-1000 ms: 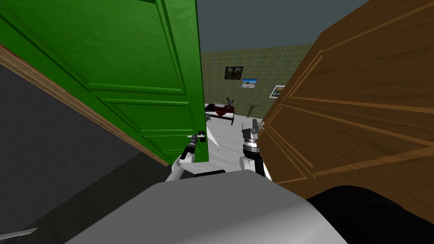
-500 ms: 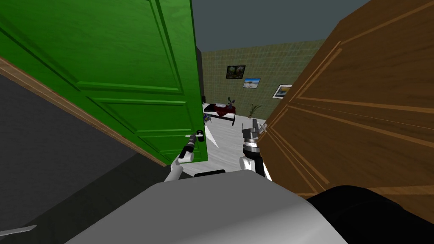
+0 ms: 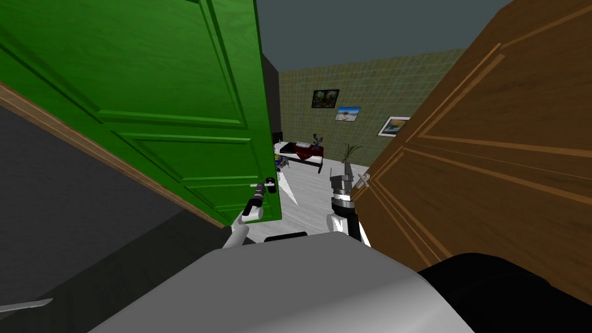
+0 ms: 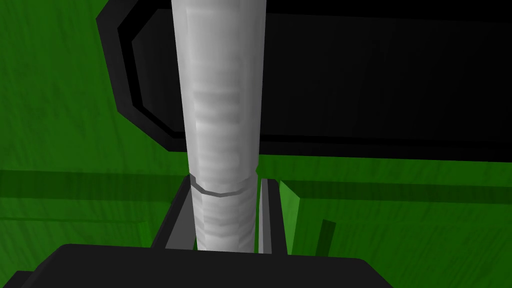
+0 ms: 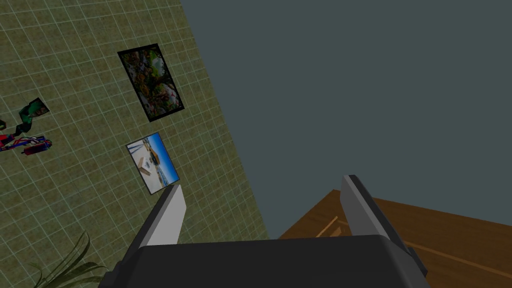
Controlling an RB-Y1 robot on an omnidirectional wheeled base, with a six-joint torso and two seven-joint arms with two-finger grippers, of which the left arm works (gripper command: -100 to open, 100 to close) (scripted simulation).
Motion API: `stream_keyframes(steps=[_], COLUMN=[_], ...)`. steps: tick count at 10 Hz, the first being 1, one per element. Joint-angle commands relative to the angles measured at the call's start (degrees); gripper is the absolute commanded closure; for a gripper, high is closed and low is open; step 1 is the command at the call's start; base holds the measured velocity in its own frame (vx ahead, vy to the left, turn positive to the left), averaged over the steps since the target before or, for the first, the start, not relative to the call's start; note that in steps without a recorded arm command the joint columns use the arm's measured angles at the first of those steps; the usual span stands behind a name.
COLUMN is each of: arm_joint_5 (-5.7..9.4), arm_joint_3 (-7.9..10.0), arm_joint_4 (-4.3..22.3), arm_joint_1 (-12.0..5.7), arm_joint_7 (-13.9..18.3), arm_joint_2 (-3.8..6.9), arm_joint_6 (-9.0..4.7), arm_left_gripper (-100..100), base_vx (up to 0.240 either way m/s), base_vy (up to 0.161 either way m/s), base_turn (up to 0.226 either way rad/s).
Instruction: Push the door open
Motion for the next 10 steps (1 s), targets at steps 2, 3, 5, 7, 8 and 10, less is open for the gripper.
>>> stream_keyframes(steps=[2,3,5,7,8,10], arm_joint_5=[0.03,0.0,-0.03,0.14,0.22,0.43], arm_joint_3=[2.82,3.56,4.64,5.22,5.79,7.19], arm_joint_4=[1.24,1.53,1.96,2.2,2.26,2.41], arm_joint_1=[-1.25,-1.48,-1.83,-1.68,-1.73,-1.85], arm_joint_7=[-0.23,-0.34,-0.5,-0.56,-0.67,-0.95], arm_joint_2=[-0.12,-0.35,-0.74,-0.22,0.0,0.38], arm_joint_6=[-0.57,-0.58,-0.58,-0.74,-0.75,-0.77], arm_left_gripper=[100,100,100,100,100,100], base_vx=[0.153,0.166,0.155,0.099,0.169,0.196], base_vy=[-0.144,-0.162,-0.09,-0.04,-0.086,-0.121], base_turn=[0.079,0.11,0.071,0.033,0.066,0.09])
